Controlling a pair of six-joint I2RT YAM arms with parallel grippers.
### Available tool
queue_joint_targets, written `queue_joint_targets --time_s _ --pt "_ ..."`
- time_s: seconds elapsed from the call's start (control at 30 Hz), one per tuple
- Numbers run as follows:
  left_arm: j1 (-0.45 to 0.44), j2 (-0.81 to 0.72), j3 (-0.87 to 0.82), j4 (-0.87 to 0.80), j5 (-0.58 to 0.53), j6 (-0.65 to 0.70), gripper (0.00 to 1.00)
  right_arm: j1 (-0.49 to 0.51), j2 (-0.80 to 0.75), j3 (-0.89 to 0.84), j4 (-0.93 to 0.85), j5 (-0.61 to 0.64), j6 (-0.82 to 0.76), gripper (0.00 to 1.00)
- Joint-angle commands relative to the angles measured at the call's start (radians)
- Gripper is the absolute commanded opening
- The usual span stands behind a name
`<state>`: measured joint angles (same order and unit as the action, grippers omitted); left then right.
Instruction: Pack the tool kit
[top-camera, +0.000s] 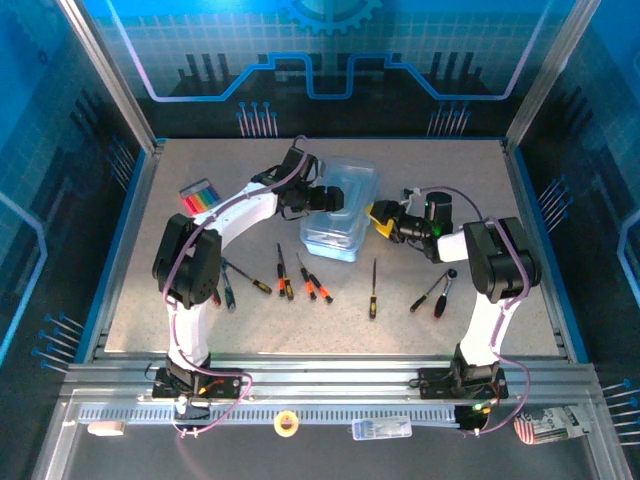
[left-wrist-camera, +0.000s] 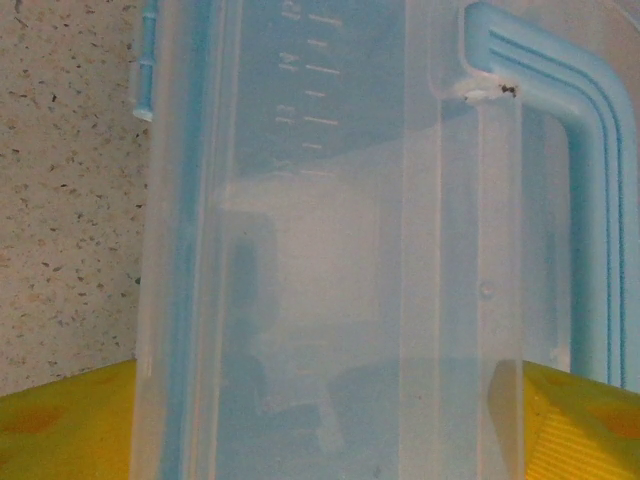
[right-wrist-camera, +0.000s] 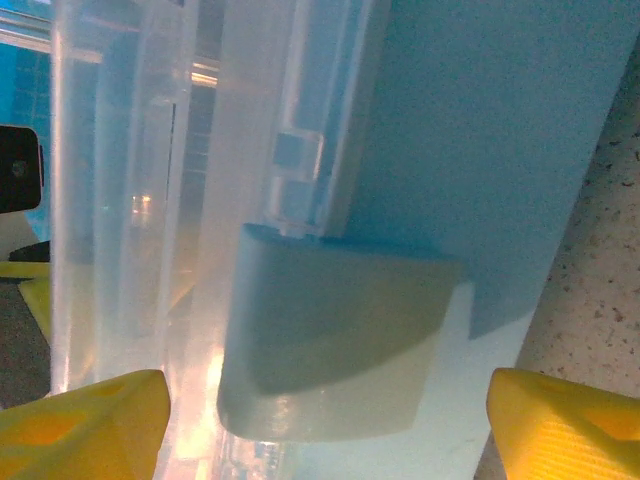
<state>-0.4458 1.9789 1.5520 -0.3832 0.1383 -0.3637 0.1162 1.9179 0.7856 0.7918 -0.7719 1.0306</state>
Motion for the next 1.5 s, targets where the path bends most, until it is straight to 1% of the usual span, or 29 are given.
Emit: queue_joint_targets --time_s 0.0,0.1,0.23,0.43,0.6,0.73,0.83,1.1,1.37,1.47 --pt "0.011 0.034 -0.064 -0.108 0.024 0.011 0.82 0.016 0.019 -0.008 0.096 -0.037 0.043 0.84" --pt "0.012 0.038 -0.067 -0.102 0.029 0.008 0.82 0.016 0.032 -0.015 0.147 -0.048 0.082 0.84" --pt "0.012 0.038 -0.077 -0.086 0.04 -0.004 0.82 0.015 0.061 -0.022 0.264 -0.072 0.172 0.83" --pt "0.012 0.046 -0.078 -0.077 0.059 -0.009 0.82 0.02 0.056 -0.031 0.295 -0.068 0.191 0.83" --pt "0.01 0.038 -0.095 -0.071 0.072 -0.024 0.82 0.031 0.102 -0.051 0.524 -0.079 0.326 0.82" --pt "0.01 0.038 -0.102 -0.082 0.06 -0.023 0.82 0.039 0.152 -0.048 0.63 -0.082 0.4 0.79" --pt "0.01 0.044 -0.096 -0.098 0.035 -0.019 0.81 0.038 0.154 -0.047 0.63 -0.082 0.393 0.79" --pt "0.011 0.077 -0.066 -0.146 -0.072 -0.04 0.8 0.027 0.123 -0.019 0.631 -0.113 0.399 0.78" --pt "0.01 0.093 -0.058 -0.183 -0.134 -0.034 0.79 0.017 0.102 -0.007 0.633 -0.121 0.403 0.77" --pt "0.011 0.096 -0.061 -0.184 -0.135 -0.032 0.79 0.02 0.096 0.012 0.632 -0.13 0.422 0.77"
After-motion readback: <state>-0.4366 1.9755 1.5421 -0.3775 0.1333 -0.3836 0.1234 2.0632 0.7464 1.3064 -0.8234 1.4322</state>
